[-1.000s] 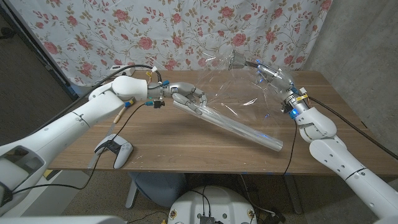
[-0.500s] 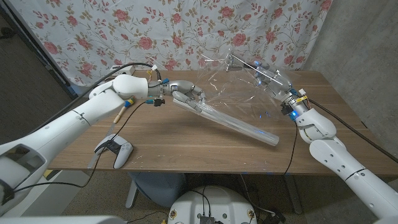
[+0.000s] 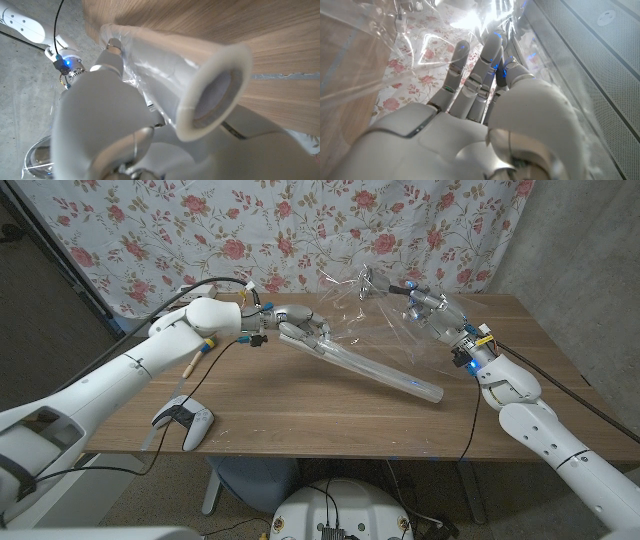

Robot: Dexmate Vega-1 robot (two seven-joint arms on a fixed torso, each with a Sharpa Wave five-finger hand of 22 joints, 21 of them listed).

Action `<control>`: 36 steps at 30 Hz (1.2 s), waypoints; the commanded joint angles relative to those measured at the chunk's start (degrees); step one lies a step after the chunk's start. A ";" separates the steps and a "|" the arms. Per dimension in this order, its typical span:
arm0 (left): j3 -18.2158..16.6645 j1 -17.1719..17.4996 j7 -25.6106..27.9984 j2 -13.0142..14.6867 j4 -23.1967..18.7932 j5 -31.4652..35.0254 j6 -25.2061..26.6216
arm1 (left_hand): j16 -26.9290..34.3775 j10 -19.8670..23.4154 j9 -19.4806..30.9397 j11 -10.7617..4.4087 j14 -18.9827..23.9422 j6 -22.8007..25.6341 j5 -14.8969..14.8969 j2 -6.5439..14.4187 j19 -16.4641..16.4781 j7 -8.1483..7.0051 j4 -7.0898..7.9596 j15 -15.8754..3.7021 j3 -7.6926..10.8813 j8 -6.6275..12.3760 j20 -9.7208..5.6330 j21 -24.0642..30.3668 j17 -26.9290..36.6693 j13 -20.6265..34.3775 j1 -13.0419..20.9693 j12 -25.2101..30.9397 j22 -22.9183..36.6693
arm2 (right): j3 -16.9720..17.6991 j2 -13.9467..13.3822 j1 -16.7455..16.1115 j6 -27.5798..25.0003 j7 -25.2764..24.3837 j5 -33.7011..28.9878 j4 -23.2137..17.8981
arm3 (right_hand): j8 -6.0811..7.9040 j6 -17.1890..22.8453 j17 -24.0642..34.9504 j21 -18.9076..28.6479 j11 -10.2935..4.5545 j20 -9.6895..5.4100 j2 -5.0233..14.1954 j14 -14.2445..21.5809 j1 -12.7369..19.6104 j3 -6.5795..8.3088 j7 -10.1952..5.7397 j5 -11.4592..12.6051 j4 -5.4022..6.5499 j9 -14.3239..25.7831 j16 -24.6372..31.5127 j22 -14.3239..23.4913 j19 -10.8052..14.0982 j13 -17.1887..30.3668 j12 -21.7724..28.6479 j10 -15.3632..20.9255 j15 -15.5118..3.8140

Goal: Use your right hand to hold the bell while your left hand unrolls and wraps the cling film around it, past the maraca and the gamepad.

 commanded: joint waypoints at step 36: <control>-0.80 -0.67 10.97 -3.48 2.01 4.96 -1.77 | -0.36 8.38 1.70 -6.87 9.02 1.49 0.84 3.98 1.29 0.12 -0.48 -8.79 7.20 -0.05 -0.48 0.45 -1.43 8.47 4.57 -0.25 0.02 | -1.60 -1.75 5.38 -6.51 8.56 0.51 5.28 | -0.08 0.14 0.11 0.35 -0.44 -8.62 -0.01 -0.25 0.04 0.26 0.23 0.42 -0.23 0.38 0.47 0.08 -0.28 0.10 -0.40 0.19 0.05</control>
